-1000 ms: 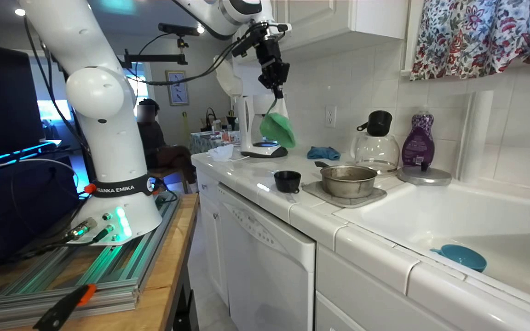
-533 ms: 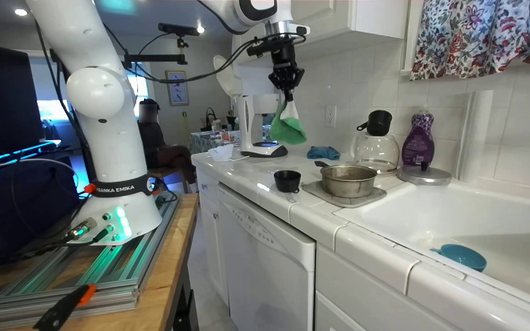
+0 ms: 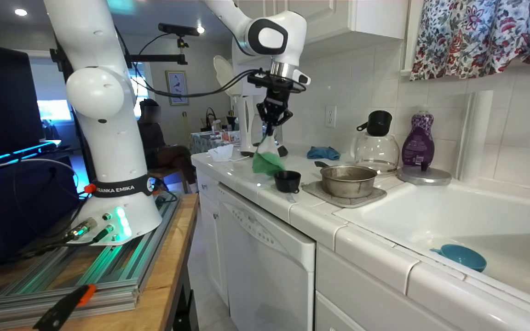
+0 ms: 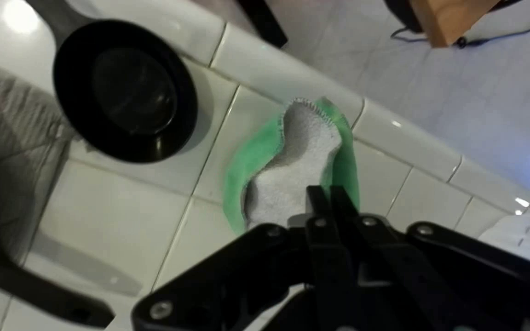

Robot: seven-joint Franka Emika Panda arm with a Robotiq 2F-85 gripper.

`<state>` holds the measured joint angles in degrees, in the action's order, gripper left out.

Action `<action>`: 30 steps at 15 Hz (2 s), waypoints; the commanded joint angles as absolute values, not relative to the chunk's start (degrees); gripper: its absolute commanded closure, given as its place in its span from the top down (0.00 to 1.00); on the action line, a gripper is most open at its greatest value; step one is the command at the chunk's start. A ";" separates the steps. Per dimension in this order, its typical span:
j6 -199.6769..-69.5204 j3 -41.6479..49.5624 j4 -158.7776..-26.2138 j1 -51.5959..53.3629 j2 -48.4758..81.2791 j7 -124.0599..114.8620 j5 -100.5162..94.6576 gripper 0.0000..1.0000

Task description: Take the towel out of the small black pot and then spill the water in the pan into the sink then place the pot back

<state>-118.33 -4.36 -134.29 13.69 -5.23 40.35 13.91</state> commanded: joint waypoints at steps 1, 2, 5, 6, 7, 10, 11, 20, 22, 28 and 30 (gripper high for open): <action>-112.52 -5.31 -133.07 11.83 0.10 41.45 12.99 0.01; -110.98 -5.37 -132.38 11.34 1.61 40.88 12.53 0.01; -108.50 -5.59 -131.28 10.04 3.31 39.55 11.89 0.38; -108.51 -5.68 -131.32 9.68 2.46 39.03 11.69 0.44; -108.15 -5.73 -131.37 9.43 1.31 38.10 11.19 0.52; -107.69 -5.48 -132.26 8.80 -2.50 35.82 4.38 0.73; -107.60 -5.26 -132.40 8.47 -3.15 35.47 1.43 0.79; -109.09 0.37 -134.02 2.07 -5.13 53.54 -15.60 1.00; -110.12 0.52 -135.24 1.75 -5.01 56.74 -17.58 1.00; -109.29 0.00 -135.83 1.84 -3.91 55.96 -17.09 1.00; -109.55 -0.06 -135.54 1.94 -2.81 56.87 -17.24 1.00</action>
